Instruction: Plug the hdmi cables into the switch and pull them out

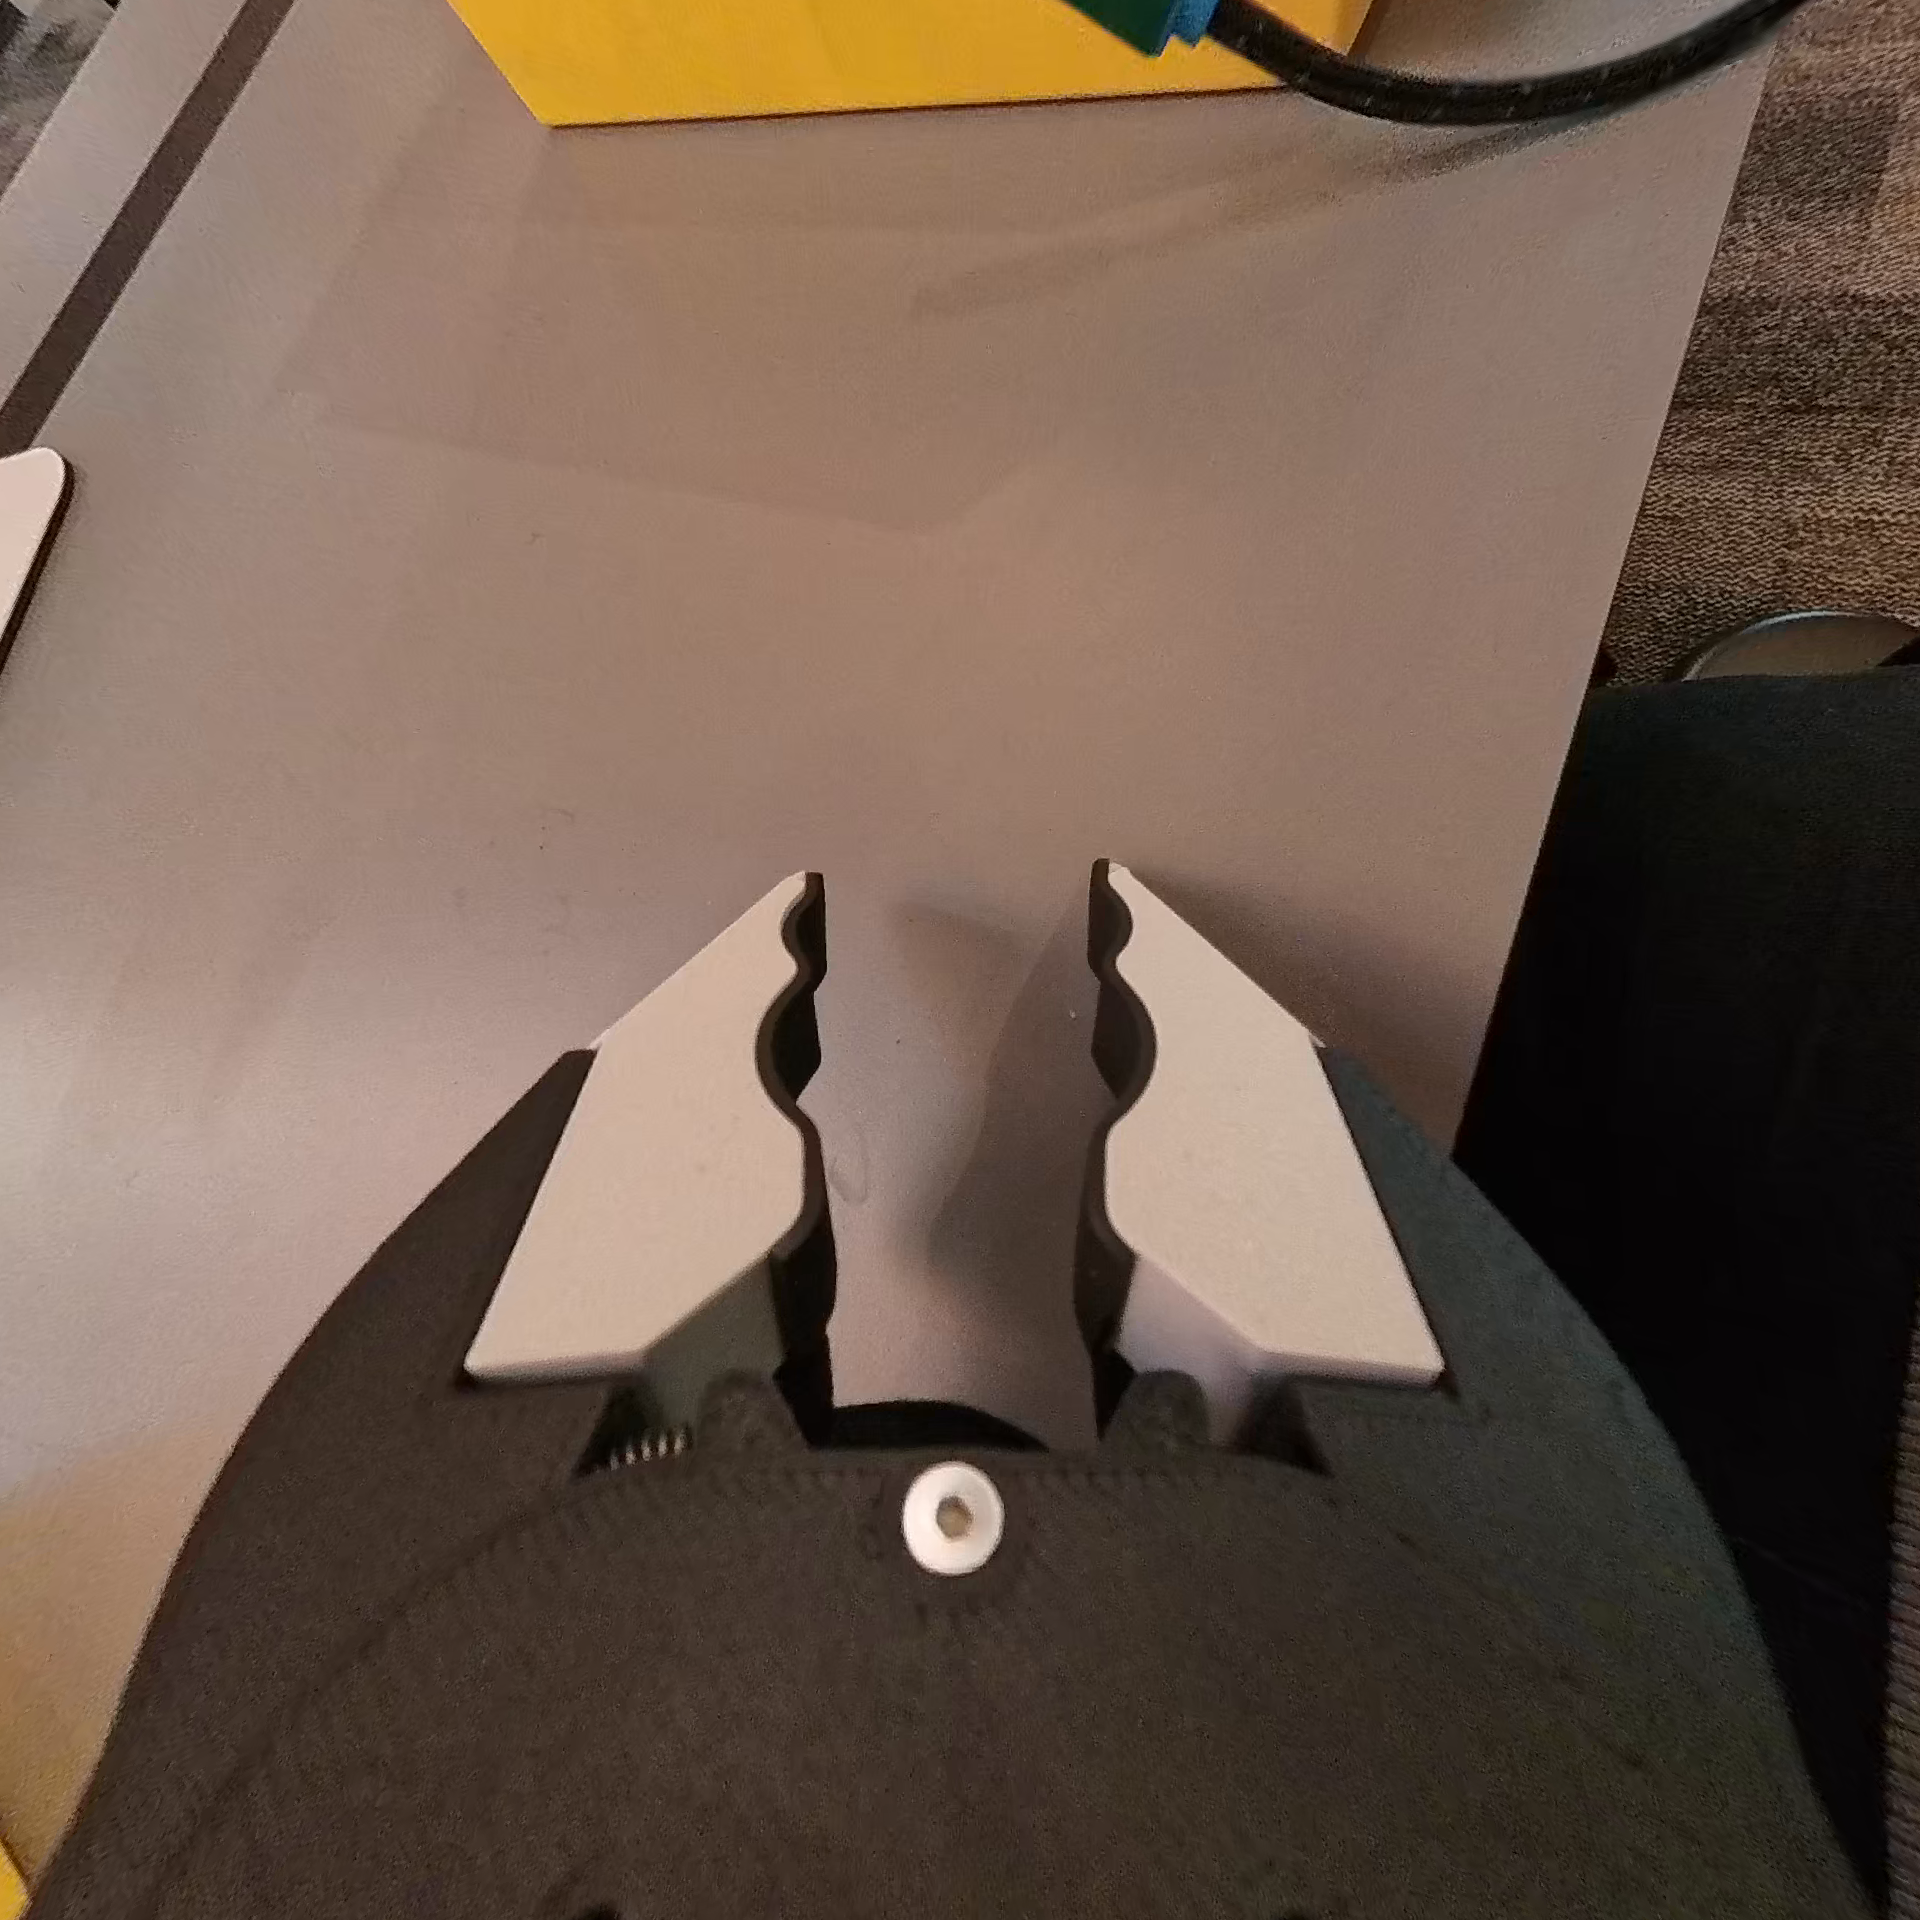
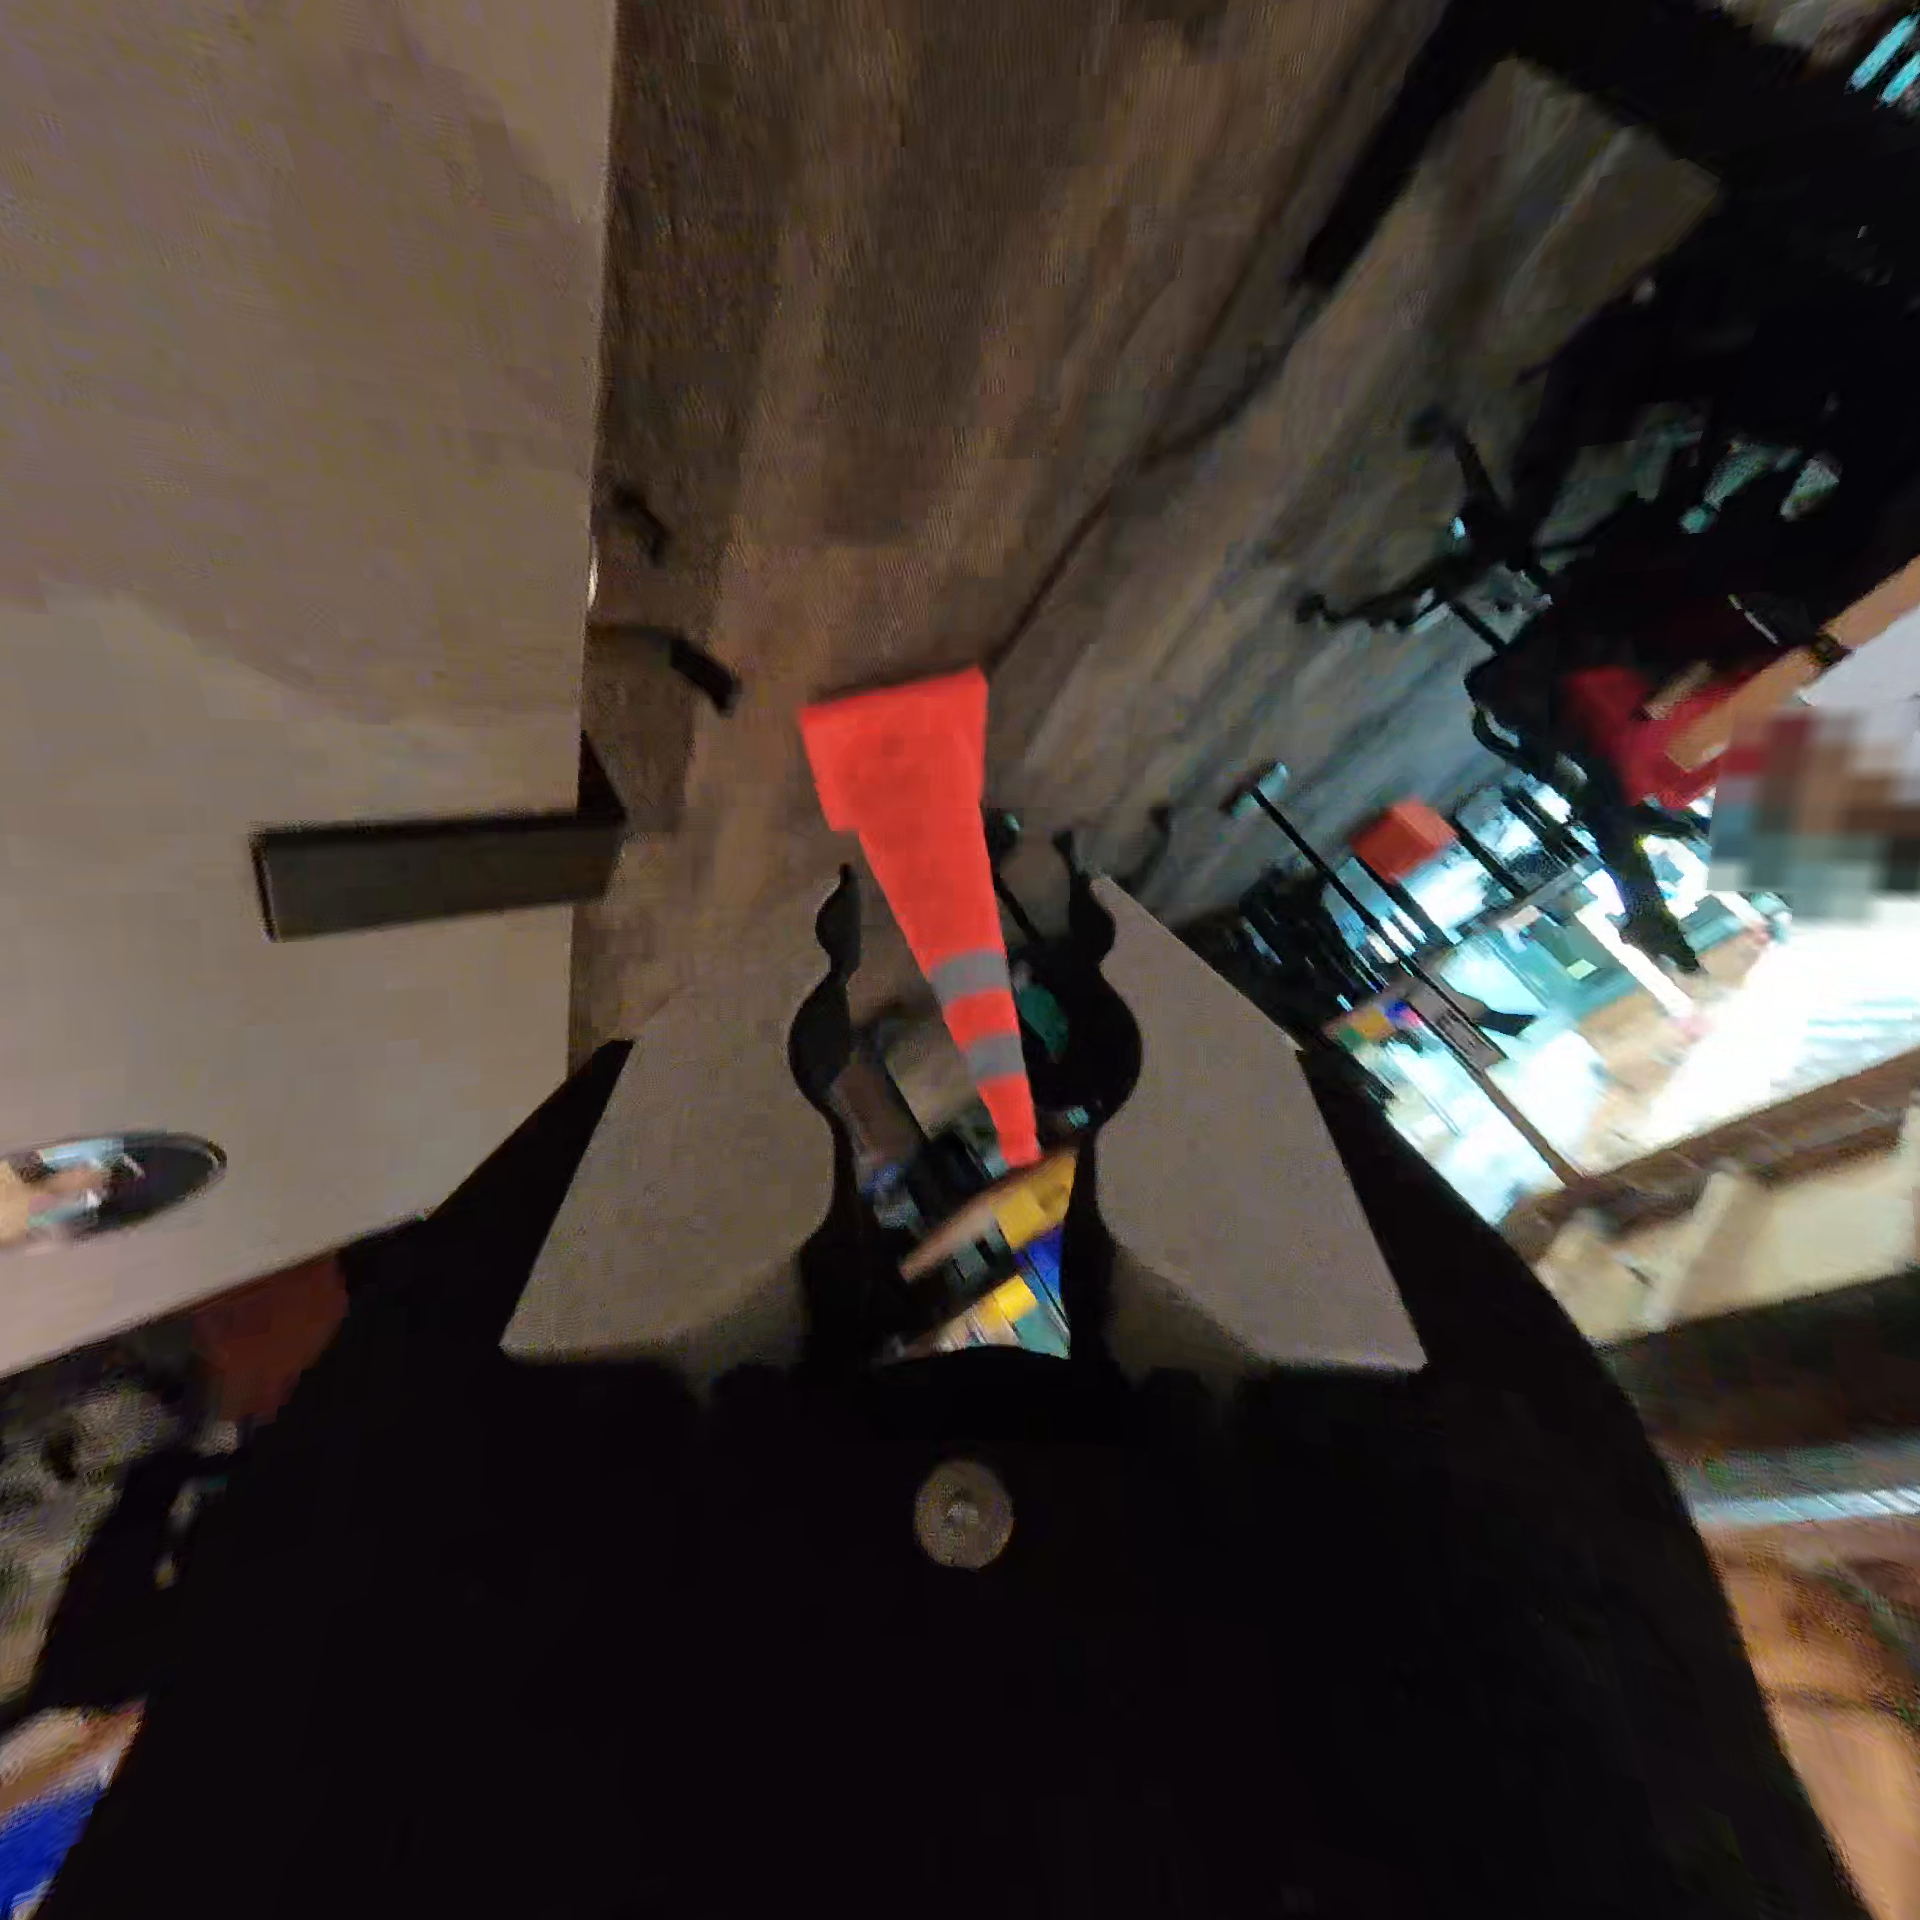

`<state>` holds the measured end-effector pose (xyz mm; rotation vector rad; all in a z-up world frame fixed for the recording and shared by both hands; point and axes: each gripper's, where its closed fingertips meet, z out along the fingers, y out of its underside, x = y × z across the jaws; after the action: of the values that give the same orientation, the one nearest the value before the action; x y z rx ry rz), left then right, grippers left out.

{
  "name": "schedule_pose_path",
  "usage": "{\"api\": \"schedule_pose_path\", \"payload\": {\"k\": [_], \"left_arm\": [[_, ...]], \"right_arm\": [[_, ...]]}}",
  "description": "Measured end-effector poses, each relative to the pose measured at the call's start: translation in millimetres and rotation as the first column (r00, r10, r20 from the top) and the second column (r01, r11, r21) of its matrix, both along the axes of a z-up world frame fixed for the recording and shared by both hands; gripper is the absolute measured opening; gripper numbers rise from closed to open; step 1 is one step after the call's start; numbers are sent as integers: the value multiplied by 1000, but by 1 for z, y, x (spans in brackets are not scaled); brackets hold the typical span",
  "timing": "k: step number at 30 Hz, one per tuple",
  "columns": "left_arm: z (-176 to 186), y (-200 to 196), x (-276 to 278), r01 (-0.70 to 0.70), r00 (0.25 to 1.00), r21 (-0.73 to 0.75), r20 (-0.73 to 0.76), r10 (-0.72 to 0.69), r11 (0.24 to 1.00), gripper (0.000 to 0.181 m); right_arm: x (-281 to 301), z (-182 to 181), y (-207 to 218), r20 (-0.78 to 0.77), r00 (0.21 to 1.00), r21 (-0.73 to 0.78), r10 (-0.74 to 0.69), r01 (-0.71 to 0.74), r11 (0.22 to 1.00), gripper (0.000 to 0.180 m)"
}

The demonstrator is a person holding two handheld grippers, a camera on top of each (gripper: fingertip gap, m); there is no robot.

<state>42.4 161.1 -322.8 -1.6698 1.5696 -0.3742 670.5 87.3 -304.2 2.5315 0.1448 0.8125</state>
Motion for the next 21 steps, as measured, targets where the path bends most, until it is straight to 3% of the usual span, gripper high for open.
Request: {"api": "schedule_pose_path", "payload": {"k": [2,5,7,8,10,11,12,14,15,18,19,21], "left_arm": [[0,0,0,0,1000,0,0,0,1000,49],[0,0,1,5,1000,-5,1,-5,1000,48],[-1,0,1,8,1000,-19,2,-8,1000,48],[-1,0,2,9,1000,-29,3,-9,1000,48],[-1,1,2,7,1000,-44,4,-7,999,48],[-1,1,2,7,1000,-46,5,-7,999,49],[-1,1,2,7,1000,-44,5,-7,999,48],[-1,0,2,12,1000,-33,4,-12,999,48],[-1,0,2,13,1000,-28,4,-13,1000,48],[0,-2,1,20,1000,-8,4,-20,1000,48],[0,-3,1,22,1000,-2,3,-22,1000,48],[0,-3,0,23,1000,3,2,-23,1000,48]], "right_arm": [[3,5,30,-43,999,299,-2,15,954,46],[-17,59,61,-92,993,683,77,7,730,53],[-72,107,71,-151,951,845,271,-18,535,51],[-104,132,65,-153,923,880,354,-36,474,53],[-198,165,47,-198,763,925,616,-62,374,61],[-242,169,36,-230,673,932,703,-56,359,77],[-272,157,25,-253,619,911,744,-106,398,93],[-302,112,7,-281,587,824,759,-258,504,115],[-312,90,3,-309,575,786,757,-294,544,116],[-319,44,12,-353,584,758,731,-279,589,102],[-308,42,24,-281,635,764,720,-305,568,81],[-303,46,30,-267,652,768,709,-300,565,66]]}}
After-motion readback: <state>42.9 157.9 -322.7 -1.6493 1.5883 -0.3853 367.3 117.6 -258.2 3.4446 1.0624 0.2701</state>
